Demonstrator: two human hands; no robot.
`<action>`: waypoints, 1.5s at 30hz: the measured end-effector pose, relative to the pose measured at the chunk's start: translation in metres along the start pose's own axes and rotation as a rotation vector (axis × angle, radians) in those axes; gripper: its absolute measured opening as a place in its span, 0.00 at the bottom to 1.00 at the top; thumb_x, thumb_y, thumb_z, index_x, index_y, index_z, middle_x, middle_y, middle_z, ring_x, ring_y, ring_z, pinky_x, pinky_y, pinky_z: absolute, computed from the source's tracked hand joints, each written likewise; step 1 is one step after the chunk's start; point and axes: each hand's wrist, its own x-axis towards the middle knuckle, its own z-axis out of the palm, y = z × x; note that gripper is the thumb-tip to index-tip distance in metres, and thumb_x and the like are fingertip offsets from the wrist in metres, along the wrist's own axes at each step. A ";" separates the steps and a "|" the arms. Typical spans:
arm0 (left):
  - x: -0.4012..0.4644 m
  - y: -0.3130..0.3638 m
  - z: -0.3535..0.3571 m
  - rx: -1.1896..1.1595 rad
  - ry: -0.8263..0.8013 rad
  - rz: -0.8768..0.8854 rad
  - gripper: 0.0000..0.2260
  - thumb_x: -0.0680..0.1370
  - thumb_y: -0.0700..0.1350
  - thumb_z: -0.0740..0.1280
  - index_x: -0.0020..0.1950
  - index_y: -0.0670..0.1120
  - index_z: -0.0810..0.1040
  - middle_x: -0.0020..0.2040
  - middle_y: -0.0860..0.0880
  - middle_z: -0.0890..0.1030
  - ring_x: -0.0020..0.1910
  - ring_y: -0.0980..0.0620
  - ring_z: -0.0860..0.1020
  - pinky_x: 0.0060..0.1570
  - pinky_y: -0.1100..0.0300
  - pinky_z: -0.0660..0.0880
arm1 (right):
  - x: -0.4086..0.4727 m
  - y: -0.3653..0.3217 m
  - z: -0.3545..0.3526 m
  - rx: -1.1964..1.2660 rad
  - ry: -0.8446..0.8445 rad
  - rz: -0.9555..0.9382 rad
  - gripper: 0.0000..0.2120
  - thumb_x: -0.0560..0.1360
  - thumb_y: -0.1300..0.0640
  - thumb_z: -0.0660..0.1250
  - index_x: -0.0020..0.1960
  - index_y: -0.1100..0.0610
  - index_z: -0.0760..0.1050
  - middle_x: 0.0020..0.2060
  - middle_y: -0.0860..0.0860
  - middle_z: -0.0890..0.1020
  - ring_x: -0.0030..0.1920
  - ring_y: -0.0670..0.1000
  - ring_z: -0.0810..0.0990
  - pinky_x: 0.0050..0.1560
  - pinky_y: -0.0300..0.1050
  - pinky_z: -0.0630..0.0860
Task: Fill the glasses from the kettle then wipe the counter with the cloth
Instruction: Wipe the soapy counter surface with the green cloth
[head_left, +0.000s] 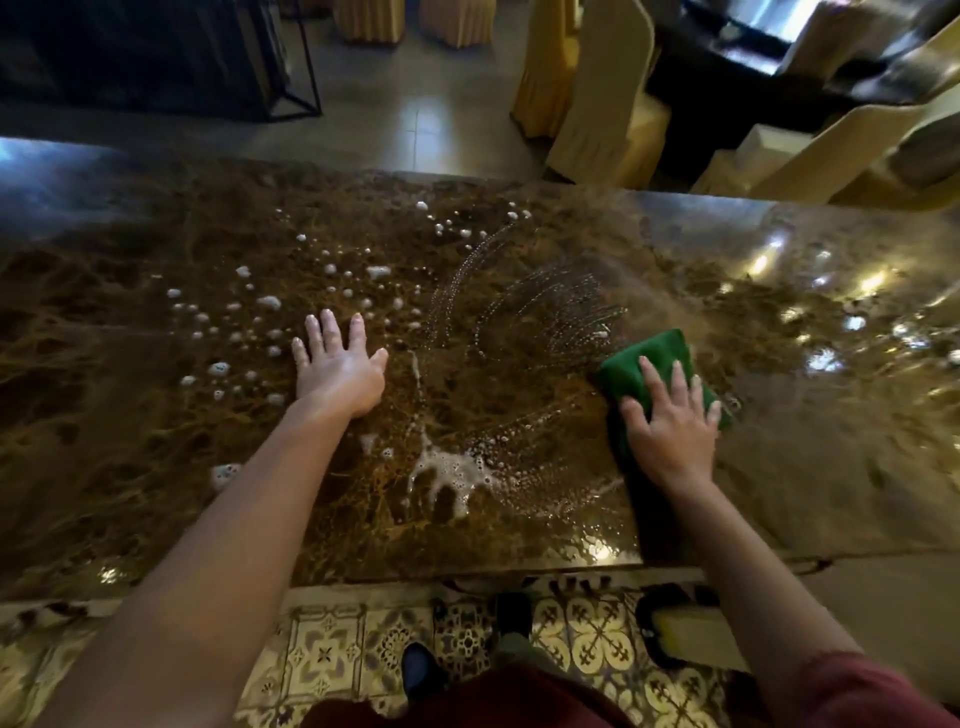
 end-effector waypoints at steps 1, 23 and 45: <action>0.001 0.001 0.001 0.000 -0.002 -0.003 0.29 0.86 0.58 0.46 0.84 0.50 0.41 0.83 0.42 0.36 0.82 0.42 0.35 0.79 0.42 0.37 | -0.019 -0.013 0.009 -0.004 0.003 -0.047 0.35 0.77 0.32 0.47 0.83 0.40 0.54 0.84 0.53 0.52 0.84 0.58 0.47 0.81 0.66 0.43; -0.001 -0.013 -0.009 -0.010 -0.029 0.059 0.33 0.84 0.63 0.50 0.84 0.52 0.43 0.83 0.43 0.37 0.82 0.44 0.36 0.80 0.44 0.39 | -0.080 -0.129 0.050 -0.090 -0.122 -0.456 0.34 0.80 0.30 0.45 0.83 0.38 0.45 0.84 0.51 0.43 0.83 0.56 0.37 0.81 0.65 0.37; -0.035 -0.178 -0.024 -0.045 -0.021 -0.253 0.47 0.75 0.76 0.51 0.84 0.49 0.40 0.83 0.44 0.37 0.82 0.40 0.36 0.78 0.39 0.39 | -0.120 -0.213 0.081 -0.081 -0.187 -0.792 0.32 0.82 0.30 0.46 0.83 0.37 0.51 0.84 0.53 0.50 0.84 0.59 0.43 0.80 0.67 0.41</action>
